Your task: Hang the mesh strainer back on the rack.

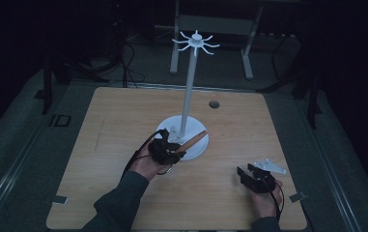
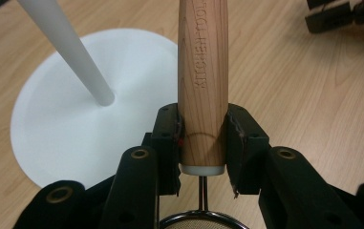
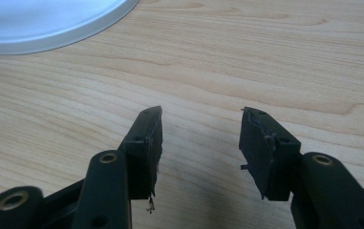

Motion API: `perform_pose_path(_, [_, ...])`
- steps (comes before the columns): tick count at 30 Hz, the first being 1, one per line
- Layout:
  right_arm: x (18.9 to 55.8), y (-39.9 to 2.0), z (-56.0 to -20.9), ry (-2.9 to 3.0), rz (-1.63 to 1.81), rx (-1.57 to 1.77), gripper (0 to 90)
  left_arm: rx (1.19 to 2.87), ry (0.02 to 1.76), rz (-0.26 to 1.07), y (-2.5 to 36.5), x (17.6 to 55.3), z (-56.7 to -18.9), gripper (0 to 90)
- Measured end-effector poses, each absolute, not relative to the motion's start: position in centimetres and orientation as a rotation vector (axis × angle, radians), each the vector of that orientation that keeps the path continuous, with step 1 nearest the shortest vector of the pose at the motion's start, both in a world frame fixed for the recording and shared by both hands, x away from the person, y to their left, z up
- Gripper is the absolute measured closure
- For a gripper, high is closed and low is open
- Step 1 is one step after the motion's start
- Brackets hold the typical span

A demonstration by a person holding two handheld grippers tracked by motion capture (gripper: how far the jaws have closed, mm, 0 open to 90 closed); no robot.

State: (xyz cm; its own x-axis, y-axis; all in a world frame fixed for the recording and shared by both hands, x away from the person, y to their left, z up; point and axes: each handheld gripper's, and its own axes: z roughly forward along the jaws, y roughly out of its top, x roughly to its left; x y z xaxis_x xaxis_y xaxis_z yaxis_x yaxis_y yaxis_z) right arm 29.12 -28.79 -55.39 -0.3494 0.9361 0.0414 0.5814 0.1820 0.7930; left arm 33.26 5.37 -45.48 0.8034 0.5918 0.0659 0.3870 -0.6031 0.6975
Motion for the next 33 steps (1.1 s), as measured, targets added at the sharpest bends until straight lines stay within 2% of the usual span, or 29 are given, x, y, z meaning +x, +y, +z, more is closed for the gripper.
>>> perform_pose_path(33, [29.1, -28.8, -55.5, 1.999, 1.018, 1.427, 49.6, 2.070, 0.810, 0.525, 7.4, 32.7, -42.7, 69.0])
